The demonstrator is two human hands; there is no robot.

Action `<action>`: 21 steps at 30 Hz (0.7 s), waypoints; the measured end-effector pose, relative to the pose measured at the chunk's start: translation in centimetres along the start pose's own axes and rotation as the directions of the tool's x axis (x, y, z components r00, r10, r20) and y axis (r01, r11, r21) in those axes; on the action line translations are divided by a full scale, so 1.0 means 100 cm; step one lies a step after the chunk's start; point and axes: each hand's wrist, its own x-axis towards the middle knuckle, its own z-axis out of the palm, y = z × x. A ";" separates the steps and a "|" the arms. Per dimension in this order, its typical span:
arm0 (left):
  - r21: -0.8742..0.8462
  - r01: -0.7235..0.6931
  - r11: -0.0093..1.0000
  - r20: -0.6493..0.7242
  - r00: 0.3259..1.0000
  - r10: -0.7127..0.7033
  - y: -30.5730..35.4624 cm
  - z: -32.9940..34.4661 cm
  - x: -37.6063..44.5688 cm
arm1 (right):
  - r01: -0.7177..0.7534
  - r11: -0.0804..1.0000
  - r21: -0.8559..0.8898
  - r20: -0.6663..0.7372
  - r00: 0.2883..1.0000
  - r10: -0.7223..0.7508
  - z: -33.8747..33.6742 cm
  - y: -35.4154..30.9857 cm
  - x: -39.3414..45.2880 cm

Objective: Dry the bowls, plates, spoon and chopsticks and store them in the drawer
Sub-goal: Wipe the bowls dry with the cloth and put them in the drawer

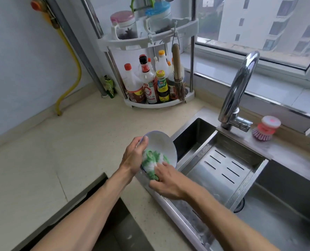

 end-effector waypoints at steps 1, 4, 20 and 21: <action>-0.022 0.001 1.000 0.021 1.000 -0.001 -0.003 -0.005 -0.001 | 0.035 0.981 -0.192 0.044 0.999 -0.027 -0.005 0.005 -0.002; -0.089 -0.012 0.996 -0.009 1.000 0.012 -0.004 -0.009 -0.003 | 0.077 0.810 -0.581 0.061 0.997 -0.050 -0.004 0.023 0.008; 0.116 -0.065 0.991 -0.159 0.984 0.083 0.013 -0.008 -0.015 | 0.015 0.997 -0.074 -0.185 0.982 -0.028 0.015 -0.007 0.004; 0.111 -0.054 0.992 -0.152 0.986 0.070 0.013 -0.008 -0.016 | 0.054 0.996 -0.064 -0.217 0.974 -0.067 0.014 -0.010 0.002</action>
